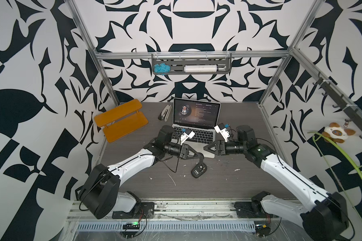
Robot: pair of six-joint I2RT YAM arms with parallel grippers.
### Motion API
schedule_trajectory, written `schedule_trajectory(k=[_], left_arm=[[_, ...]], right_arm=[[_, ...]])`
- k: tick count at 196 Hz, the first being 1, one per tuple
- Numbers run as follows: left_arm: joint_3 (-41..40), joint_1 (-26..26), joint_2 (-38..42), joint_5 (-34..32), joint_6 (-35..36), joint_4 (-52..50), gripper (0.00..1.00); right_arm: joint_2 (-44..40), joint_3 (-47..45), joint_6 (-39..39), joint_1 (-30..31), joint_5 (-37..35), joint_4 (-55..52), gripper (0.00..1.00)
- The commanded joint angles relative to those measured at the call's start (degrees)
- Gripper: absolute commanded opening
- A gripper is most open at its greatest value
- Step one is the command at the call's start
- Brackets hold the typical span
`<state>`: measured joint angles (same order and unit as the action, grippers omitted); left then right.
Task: Remove the wireless mouse receiver from the laptop
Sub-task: Pick up the lid from the center of the board.
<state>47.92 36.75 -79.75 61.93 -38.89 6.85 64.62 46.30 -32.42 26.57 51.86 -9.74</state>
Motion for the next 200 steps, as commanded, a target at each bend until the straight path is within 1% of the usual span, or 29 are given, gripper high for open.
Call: schedule_trajectory(k=[1,21,36,42,61,83,115,125,137,139,147,149,164,171,200], left_arm=[[5.6,-0.4,-1.1,9.2,10.5,-14.8,0.05],[7.5,-1.1,-1.2,11.9,13.1,-19.4,0.05],[7.8,-1.2,-1.0,13.0,14.0,-20.9,0.05],[7.9,-1.2,-0.8,13.3,14.1,-21.0,0.05],[7.9,-1.2,-1.1,13.6,15.7,-23.2,0.06],[7.9,-1.1,-2.1,13.8,16.0,-23.8,0.06],[8.7,-1.2,-2.9,14.3,16.6,-24.1,0.06],[9.0,-1.2,-2.9,14.4,16.7,-24.2,0.06],[9.5,-1.2,-3.1,14.5,17.4,-25.2,0.06],[9.5,-1.2,-3.2,14.5,17.7,-25.4,0.06],[9.8,-1.2,-3.4,14.5,18.3,-26.3,0.06],[9.9,-1.2,-3.5,14.5,18.5,-26.5,0.06],[9.9,-1.2,-3.7,14.5,19.5,-27.5,0.06],[9.8,-1.2,-3.7,14.5,19.6,-27.4,0.06],[9.6,-1.2,-3.8,14.6,19.8,-27.4,0.06]], right_arm=[[1.5,-1.3,-0.1,-0.1,17.5,12.5,0.61],[2.5,-1.1,1.6,-0.1,19.7,12.6,0.59],[3.6,-1.2,2.0,0.2,21.5,13.5,0.47],[3.8,-1.4,2.1,0.3,21.7,14.0,0.45],[4.1,-2.1,2.2,0.5,22.7,14.9,0.44],[5.1,-2.5,1.8,1.4,22.9,15.2,0.33],[7.4,-1.9,3.2,3.4,21.9,13.4,0.34],[8.0,-1.9,3.4,3.8,21.8,13.3,0.33],[8.2,-1.7,3.4,4.5,21.5,13.3,0.27],[8.3,-1.6,3.3,4.6,21.5,13.3,0.24],[8.5,-1.5,3.4,5.1,21.3,13.3,0.19],[8.6,-1.4,3.4,5.2,21.3,13.3,0.16],[9.0,-1.2,3.8,5.4,21.1,12.9,0.07],[9.2,-1.3,4.0,5.5,21.0,12.7,0.01],[10.0,-1.6,4.0,6.1,21.1,13.4,0.0]])
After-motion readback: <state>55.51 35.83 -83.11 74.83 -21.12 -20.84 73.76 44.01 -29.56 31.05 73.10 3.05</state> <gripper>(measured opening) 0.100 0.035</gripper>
